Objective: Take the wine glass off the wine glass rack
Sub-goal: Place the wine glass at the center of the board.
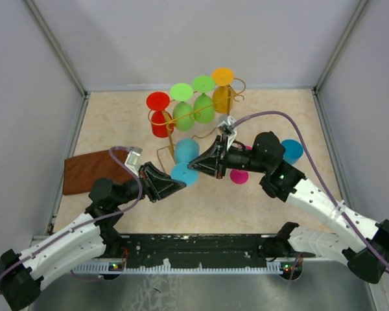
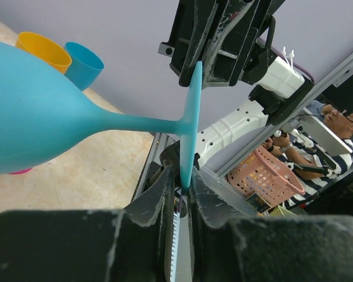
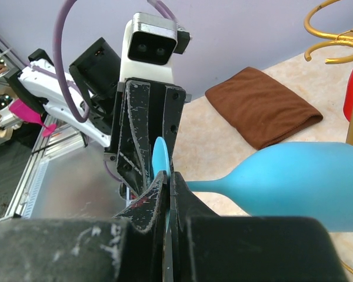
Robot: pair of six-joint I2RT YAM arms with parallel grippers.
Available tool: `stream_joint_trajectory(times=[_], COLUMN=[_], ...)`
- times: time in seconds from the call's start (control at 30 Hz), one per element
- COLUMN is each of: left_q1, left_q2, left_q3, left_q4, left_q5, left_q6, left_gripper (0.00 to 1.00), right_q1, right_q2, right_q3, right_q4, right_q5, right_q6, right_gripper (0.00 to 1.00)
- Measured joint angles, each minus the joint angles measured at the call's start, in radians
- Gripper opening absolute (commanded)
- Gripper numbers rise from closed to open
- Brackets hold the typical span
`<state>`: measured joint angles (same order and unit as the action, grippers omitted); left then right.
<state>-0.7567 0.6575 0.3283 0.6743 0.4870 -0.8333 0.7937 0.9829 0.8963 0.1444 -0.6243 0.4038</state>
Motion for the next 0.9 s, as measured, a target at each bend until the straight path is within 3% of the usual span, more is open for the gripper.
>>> stream_joint_trajectory(times=[0.3, 0.67, 0.8, 0.9], left_q1=[0.000, 0.000, 0.000, 0.000], left_q2=[0.008, 0.031, 0.025, 0.016], left_q3=[0.000, 0.000, 0.000, 0.000], left_q4=[0.008, 0.031, 0.034, 0.035], left_q5=[0.014, 0.014, 0.012, 0.011], left_q6=[0.000, 0.000, 0.000, 0.003], left_gripper=[0.32, 0.27, 0.19, 0.04], right_q1=[0.003, 0.016, 0.021, 0.026], right_q2=[0.000, 0.014, 0.014, 0.014], right_q3=[0.000, 0.000, 0.000, 0.000], right_q4=[-0.003, -0.014, -0.018, -0.021], right_q5=[0.002, 0.001, -0.002, -0.006], right_q6=[-0.001, -0.005, -0.012, -0.019], right_gripper=[0.00, 0.00, 0.00, 0.00])
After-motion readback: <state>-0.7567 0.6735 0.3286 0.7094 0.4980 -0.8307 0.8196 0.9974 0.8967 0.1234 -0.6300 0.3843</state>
